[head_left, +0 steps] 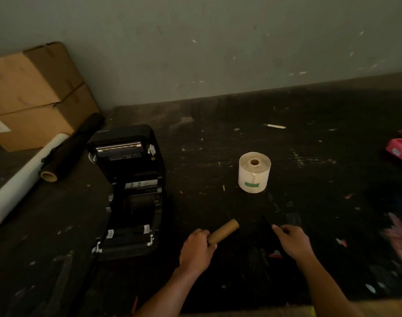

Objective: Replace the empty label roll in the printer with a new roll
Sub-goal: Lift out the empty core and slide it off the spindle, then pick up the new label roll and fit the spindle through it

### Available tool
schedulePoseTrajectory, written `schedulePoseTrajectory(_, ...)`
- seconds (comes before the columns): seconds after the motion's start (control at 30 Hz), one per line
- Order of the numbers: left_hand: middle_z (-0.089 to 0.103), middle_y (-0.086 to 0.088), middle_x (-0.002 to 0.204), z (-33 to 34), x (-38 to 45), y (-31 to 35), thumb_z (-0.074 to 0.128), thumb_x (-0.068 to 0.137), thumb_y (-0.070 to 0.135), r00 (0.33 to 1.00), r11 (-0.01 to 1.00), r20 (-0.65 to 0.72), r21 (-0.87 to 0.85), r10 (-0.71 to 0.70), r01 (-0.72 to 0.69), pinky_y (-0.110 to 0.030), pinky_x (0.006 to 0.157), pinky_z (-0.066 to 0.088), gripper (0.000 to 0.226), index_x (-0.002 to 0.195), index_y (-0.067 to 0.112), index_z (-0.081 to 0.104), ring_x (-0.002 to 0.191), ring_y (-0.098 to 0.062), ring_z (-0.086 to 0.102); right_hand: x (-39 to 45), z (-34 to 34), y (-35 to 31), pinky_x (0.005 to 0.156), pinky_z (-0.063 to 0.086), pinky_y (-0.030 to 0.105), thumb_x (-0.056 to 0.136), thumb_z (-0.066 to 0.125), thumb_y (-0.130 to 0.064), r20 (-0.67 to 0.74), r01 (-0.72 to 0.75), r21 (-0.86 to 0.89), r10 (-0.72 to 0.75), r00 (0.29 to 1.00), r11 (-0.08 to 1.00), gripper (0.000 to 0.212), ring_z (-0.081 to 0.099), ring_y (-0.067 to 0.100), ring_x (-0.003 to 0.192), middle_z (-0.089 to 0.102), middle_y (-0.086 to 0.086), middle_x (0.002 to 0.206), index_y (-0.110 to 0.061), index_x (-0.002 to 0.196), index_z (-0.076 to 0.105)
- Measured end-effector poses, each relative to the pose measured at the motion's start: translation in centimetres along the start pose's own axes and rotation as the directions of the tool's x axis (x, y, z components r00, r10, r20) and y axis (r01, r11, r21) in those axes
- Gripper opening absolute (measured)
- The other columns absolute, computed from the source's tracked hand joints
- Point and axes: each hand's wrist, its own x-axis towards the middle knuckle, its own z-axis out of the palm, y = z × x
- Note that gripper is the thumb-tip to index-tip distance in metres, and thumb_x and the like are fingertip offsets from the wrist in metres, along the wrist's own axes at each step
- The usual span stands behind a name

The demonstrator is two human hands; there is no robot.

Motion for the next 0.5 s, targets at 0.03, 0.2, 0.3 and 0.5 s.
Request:
schedulePoseTrajectory(0.03, 0.055, 0.003, 0.121, -0.1, 0.0, 0.0, 0.064, 0.087, 0.034, 1.0, 1.0, 0.002, 0.002, 0.013, -0.013, -0.029, 0.09, 0.049, 0.039, 0.124, 0.023, 0.057, 0.107, -0.013, 0.056, 0.0, 0.0, 0.0, 0.079, 0.058, 0.042, 0.093, 0.052, -0.032, 0.0, 0.001, -0.016, -0.001, 1.0, 1.0, 0.018, 0.071, 0.022, 0.076, 0.071, 0.009, 0.083, -0.019, 0.085, 0.062)
schedulePoseTrajectory(0.2, 0.055, 0.005, 0.119, -0.4, 0.2, 0.3, 0.064, 0.087, 0.033, 0.998, 0.999, 0.042, 0.001, 0.038, -0.039, -0.029, 0.088, 0.05, 0.038, 0.123, 0.024, 0.057, 0.102, -0.01, 0.056, 0.6, 0.1, 0.4, 0.08, 0.054, 0.035, 0.094, 0.051, -0.032, -0.028, 0.066, -0.147, -0.07, 0.997, 0.987, 0.022, 0.066, 0.017, 0.079, 0.065, 0.003, 0.084, -0.016, 0.104, 0.063)
schedulePoseTrajectory(0.3, 0.056, 0.005, 0.12, -0.7, 0.7, 0.5, 0.065, 0.087, 0.033, 0.995, 0.999, 0.094, 0.018, 0.028, -0.03, -0.034, 0.092, 0.051, 0.037, 0.122, 0.024, 0.058, 0.104, -0.011, 0.057, 0.9, 0.0, 0.4, 0.085, 0.053, 0.038, 0.094, 0.052, -0.031, -0.022, 0.079, -0.184, -0.084, 0.996, 0.98, 0.025, 0.065, 0.018, 0.083, 0.066, 0.004, 0.088, -0.014, 0.108, 0.064)
schedulePoseTrajectory(0.5, 0.052, 0.003, 0.133, -1.2, 2.3, 1.4, 0.065, 0.085, 0.041, 0.995, 1.0, 0.099, 0.017, -0.015, 0.013, -0.032, 0.097, 0.047, 0.054, 0.133, 0.022, 0.051, 0.119, -0.014, 0.052, 1.5, -1.4, -1.1, 0.053, 0.049, 0.024, 0.092, 0.055, -0.03, -0.007, 0.047, -0.171, -0.049, 0.999, 0.984, 0.024, 0.067, 0.014, 0.071, 0.064, 0.002, 0.082, -0.016, 0.11, 0.06)
